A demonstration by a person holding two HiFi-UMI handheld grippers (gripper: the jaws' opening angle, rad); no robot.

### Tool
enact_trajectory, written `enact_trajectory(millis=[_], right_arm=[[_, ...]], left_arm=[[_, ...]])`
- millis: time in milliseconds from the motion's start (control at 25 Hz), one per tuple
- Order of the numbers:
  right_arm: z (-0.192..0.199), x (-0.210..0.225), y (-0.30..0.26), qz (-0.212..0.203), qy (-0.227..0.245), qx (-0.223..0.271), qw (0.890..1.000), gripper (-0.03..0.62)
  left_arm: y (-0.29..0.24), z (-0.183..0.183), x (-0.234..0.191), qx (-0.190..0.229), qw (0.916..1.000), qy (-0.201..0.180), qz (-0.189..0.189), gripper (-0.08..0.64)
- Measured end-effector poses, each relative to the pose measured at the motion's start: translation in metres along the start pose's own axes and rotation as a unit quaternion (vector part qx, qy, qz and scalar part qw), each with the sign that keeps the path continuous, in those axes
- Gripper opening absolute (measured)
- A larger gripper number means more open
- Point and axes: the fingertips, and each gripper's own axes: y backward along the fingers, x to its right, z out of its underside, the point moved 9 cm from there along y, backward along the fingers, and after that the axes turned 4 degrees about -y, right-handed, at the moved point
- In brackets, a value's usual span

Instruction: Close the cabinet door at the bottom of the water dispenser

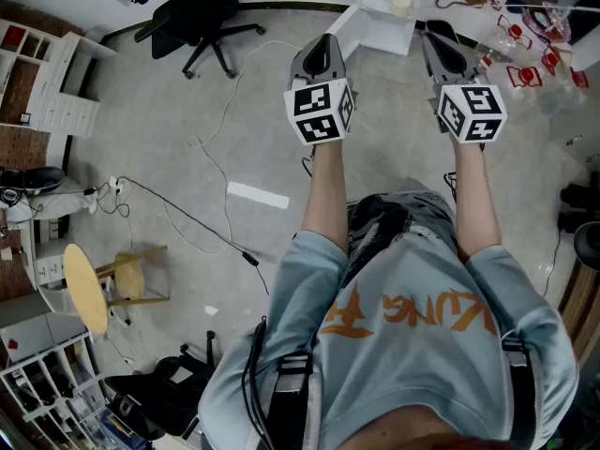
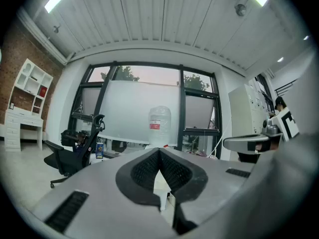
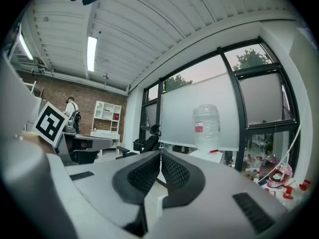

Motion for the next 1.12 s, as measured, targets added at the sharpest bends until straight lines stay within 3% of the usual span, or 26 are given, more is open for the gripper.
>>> enact_trajectory(millis=[160,320,640,960,1120], right_arm=[[-0.001,-0.008,0.0,0.0,0.002,0.0,1.0,0.031],[-0.001,-0.009,-0.003,0.01,-0.024,0.021,0.999,0.031],[0.0,-0.012,-0.012,0.026,-0.022,-0.002,0.999,0.031],[-0.005,-0.004,-0.026,0.02,-0.009,-0.008,1.0,0.031],[-0.005,0.001,-0.044,0.011,-0.006,-0.005,1.0,0.031]], left_arm=[[0.007,0.001,-0.009,-0.006,1.0,-0.005,-0.002,0.008],[0.01,0.002,-0.019,-0.002,1.0,-0.002,-0.006,0.008],[0.023,0.01,-0.068,-0.007,0.9979,0.04,-0.051,0.008],[0.008,0.015,-0.066,-0.005,0.9986,0.043,-0.029,0.008],[0.005,0.019,-0.088,-0.003,0.9963,0.059,-0.062,0.008]])
